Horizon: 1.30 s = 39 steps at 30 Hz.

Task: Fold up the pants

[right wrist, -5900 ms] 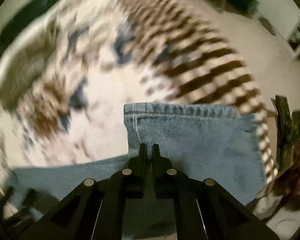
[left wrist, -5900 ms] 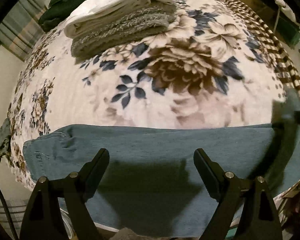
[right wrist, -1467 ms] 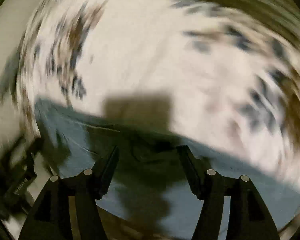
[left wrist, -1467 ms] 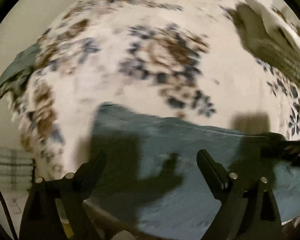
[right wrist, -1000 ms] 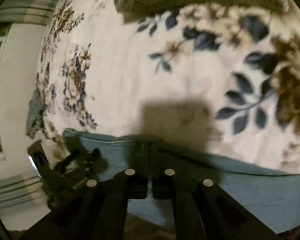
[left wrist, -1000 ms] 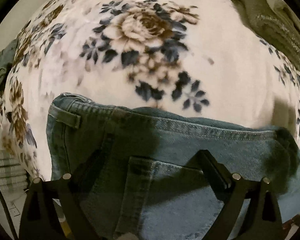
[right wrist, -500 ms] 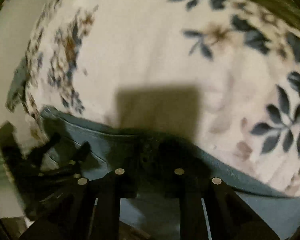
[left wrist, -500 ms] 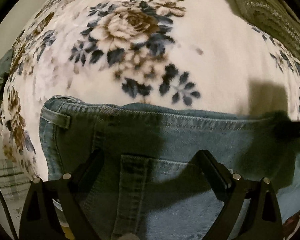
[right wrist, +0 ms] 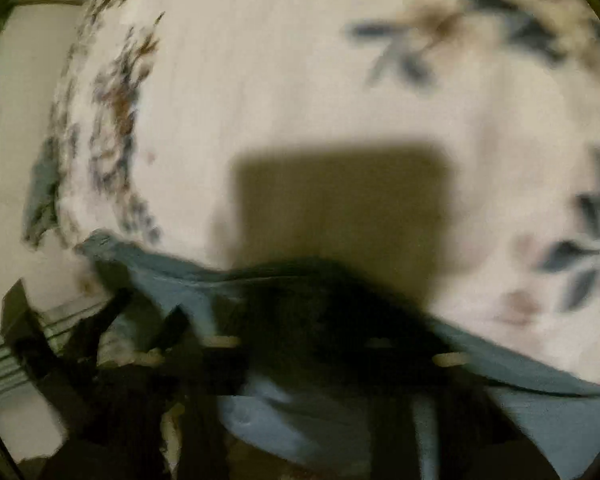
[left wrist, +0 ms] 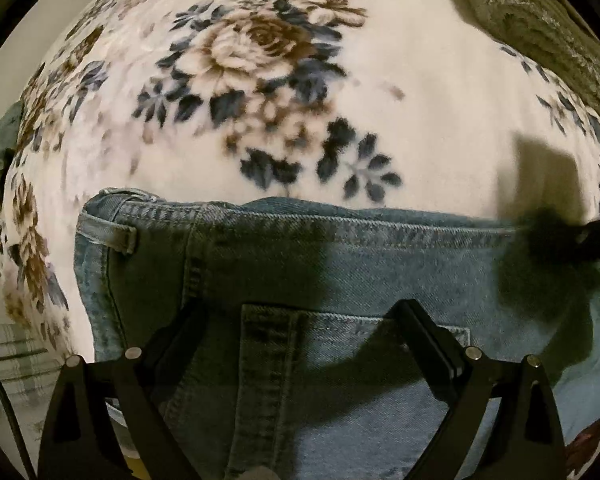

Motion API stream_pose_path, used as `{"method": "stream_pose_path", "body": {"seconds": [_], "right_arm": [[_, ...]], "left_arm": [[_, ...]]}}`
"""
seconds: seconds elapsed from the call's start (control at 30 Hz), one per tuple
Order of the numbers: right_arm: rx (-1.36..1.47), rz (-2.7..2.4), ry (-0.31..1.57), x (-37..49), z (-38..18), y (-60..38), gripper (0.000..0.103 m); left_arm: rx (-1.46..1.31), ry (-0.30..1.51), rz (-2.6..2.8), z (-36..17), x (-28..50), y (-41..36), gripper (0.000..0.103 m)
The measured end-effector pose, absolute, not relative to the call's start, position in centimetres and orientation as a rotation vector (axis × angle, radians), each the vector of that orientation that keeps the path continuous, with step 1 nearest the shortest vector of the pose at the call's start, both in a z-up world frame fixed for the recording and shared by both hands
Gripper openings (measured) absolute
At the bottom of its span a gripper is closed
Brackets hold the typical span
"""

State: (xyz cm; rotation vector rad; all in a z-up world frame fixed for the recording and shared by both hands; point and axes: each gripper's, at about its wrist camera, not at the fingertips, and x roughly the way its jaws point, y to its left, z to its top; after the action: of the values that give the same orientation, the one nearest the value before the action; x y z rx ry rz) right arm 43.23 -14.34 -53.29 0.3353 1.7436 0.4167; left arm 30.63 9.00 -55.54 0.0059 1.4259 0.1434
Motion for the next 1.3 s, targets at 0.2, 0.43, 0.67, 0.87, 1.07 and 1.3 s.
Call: {"method": "stream_pose_path", "body": {"seconds": [0.2, 0.43, 0.67, 0.87, 1.07, 1.3], "right_arm": [[0.594, 0.179, 1.567, 44.9, -49.3, -24.3, 0.002], [0.188, 0.316, 1.651, 42.0, -48.0, -20.6, 0.048], [-0.140, 0.349, 1.628, 39.2, -49.7, -18.0, 0.002], [0.184, 0.267, 1.550, 38.0, -46.6, -23.1, 0.002], [0.327, 0.412, 1.758, 37.5, -50.6, -24.5, 0.008], [0.449, 0.539, 1.708, 41.8, -51.4, -23.0, 0.056]], "left_arm": [[-0.026, 1.438, 0.149, -55.5, 30.6, 9.2, 0.097], [-0.072, 1.422, 0.156, -54.3, 31.3, 7.9, 0.097], [-0.010, 1.391, 0.137, -53.9, 32.7, 5.3, 0.097], [-0.007, 1.393, 0.139, -54.1, 33.2, 4.9, 0.097], [-0.004, 1.403, 0.141, -54.0, 33.0, 4.8, 0.097], [-0.003, 1.397, 0.137, -54.1, 33.4, 4.4, 0.097]]}}
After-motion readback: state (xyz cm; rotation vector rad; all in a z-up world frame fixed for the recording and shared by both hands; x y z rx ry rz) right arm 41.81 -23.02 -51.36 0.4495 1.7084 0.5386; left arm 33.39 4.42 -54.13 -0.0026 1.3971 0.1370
